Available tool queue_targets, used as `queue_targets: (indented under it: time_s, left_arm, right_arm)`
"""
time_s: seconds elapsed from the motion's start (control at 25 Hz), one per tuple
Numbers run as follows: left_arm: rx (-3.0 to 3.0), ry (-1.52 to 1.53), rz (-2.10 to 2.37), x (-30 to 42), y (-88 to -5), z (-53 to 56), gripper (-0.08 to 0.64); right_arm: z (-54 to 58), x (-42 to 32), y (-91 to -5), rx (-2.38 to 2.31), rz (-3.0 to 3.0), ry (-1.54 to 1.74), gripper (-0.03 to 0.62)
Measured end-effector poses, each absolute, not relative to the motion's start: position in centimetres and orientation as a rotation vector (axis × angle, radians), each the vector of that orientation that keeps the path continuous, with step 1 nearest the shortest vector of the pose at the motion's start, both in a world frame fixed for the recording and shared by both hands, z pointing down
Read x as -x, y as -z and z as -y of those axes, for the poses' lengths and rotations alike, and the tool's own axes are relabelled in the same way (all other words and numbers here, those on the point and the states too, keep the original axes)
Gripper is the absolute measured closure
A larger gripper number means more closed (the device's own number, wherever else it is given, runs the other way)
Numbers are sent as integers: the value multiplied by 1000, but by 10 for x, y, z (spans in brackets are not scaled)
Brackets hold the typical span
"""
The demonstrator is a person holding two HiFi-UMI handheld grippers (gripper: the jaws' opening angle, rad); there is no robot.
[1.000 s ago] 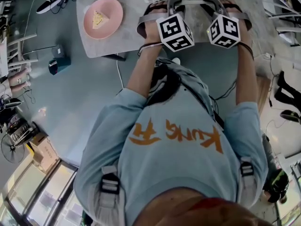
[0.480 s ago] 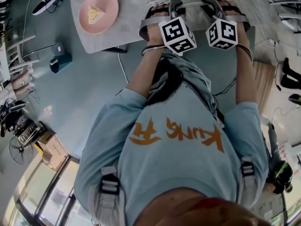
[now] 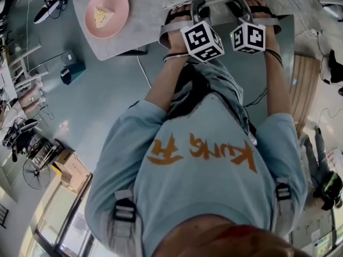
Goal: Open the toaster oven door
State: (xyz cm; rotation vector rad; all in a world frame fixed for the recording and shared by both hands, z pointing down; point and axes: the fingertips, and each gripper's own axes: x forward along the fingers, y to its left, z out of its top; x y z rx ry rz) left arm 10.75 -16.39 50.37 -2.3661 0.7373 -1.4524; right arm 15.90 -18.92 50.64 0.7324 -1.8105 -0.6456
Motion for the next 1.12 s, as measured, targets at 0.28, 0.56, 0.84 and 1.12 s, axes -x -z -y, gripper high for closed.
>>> queue_targets:
  time_s: [0.28,0.56,0.84,1.12]
  left_arm:
    - [2299,1415,-792,-111,-520,151,469]
    - [2256,1422,-849,-115,-548,139,429]
    - [2257,1432,-804,-119,-574,128,341]
    - [2305,1406,-750,-124,-585,117,258]
  right_arm:
    - [177,-164,-525,-778,1790,637,495]
    - [167,-165,-549,-787,1761,632,497]
    - [156,-163,-575,-739,1771,619,424]
    - [137,-163,-596,-596,1824,584,299]
